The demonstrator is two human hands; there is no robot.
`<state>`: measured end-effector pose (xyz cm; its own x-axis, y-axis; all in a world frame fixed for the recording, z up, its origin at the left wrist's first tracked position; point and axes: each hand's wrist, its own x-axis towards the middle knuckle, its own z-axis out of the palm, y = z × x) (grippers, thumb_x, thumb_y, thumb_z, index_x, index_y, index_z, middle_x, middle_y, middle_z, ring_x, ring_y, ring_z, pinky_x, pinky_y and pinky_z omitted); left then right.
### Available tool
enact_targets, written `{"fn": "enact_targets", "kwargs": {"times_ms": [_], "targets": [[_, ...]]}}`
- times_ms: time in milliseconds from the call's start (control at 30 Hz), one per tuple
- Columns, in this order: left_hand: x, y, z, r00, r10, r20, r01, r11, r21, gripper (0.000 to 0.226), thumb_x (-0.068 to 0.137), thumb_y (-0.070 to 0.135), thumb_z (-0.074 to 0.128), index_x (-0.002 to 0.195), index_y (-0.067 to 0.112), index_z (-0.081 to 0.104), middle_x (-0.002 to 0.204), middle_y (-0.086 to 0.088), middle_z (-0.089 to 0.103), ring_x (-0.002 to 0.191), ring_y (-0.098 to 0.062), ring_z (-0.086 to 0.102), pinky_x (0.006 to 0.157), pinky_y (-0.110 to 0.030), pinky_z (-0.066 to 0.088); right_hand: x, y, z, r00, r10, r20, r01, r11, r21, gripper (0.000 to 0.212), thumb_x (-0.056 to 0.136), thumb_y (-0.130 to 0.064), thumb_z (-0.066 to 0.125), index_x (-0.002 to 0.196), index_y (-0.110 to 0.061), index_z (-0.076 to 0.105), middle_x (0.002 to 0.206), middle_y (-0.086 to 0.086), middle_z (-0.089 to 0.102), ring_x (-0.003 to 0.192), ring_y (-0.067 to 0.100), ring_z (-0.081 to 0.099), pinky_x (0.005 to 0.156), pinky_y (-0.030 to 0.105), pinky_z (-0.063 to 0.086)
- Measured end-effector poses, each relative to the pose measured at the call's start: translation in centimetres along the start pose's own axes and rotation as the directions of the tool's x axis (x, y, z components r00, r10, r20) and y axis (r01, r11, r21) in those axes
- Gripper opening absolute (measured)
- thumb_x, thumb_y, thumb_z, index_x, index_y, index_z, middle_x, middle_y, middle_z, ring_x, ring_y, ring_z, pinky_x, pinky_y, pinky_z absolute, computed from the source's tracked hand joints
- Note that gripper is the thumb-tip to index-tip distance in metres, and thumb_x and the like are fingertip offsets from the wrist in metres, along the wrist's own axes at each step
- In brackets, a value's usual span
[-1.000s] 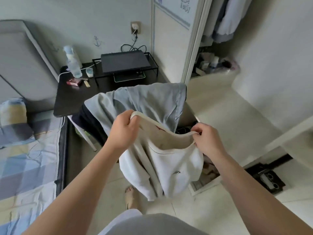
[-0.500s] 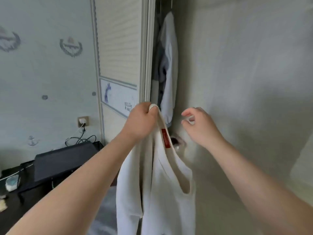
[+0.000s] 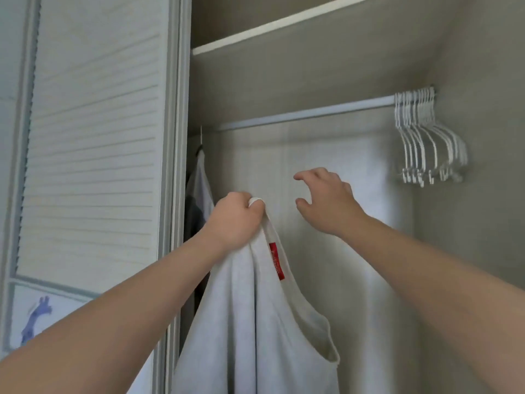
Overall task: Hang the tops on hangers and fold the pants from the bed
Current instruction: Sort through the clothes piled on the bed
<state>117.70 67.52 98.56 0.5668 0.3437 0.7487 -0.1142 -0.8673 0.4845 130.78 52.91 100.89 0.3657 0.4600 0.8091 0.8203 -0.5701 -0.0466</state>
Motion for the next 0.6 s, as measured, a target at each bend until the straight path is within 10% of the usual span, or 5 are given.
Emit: {"fn": "enact_targets", "kwargs": {"times_ms": [400, 600], "targets": [[15.5, 3.3, 4.0, 0.988, 0.142, -0.06, -0.143, 0.99, -0.009, 0.036, 0.096, 0.023, 0.042, 0.062, 0.011, 0.04, 0.052, -0.006, 0.044, 0.044, -0.024, 0.044, 0.034, -0.025, 0.025, 9.5, 8.0, -7.3, 0.969, 0.215, -0.126, -0.248, 0.782, -0.572, 0.047, 0.091, -0.028, 0.053, 0.137, -0.024, 0.046, 0.137, 0.007, 0.045, 0.132, 0.03, 0.036, 0.11, 0.047, 0.024], [19.3, 4.7, 7.0, 0.976, 0.19, -0.104, -0.185, 0.981, 0.057, 0.037, 0.098, 0.027, 0.043, 0.065, 0.009, 0.044, 0.063, -0.01, 0.05, 0.07, -0.033, 0.051, 0.06, -0.032, 0.033, 10.7, 12.4, -8.0, 0.919, 0.341, -0.197, -0.374, 0.596, -0.71, 0.046, 0.089, -0.016, 0.053, 0.135, -0.021, 0.046, 0.139, 0.011, 0.045, 0.131, 0.033, 0.039, 0.103, 0.045, 0.031]]}}
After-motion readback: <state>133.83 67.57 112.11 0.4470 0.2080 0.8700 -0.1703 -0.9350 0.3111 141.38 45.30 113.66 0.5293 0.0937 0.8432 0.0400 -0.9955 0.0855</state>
